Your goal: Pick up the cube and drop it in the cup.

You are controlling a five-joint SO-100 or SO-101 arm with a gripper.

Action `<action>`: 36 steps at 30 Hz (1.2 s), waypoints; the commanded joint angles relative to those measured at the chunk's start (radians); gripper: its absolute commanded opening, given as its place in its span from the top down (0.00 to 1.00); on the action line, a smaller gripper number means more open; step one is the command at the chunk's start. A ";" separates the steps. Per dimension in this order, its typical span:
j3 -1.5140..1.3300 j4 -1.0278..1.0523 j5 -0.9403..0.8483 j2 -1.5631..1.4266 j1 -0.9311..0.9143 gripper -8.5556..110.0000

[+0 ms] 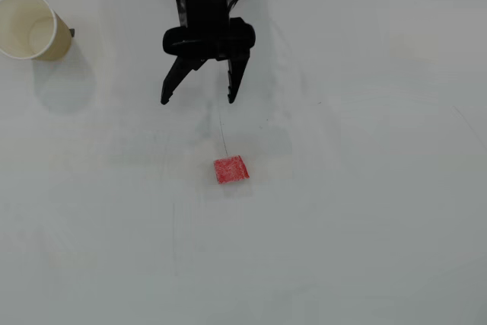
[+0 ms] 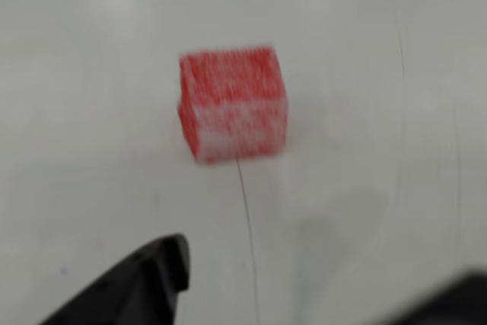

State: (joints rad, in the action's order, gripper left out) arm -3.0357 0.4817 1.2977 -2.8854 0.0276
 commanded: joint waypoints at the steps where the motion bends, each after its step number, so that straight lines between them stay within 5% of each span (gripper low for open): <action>1: 0.163 -0.078 -0.005 0.120 0.021 0.56; 36: 0.620 -0.310 -0.005 0.868 0.077 0.56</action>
State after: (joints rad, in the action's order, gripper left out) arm -2.5571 0.2148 1.2977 -2.0295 0.0997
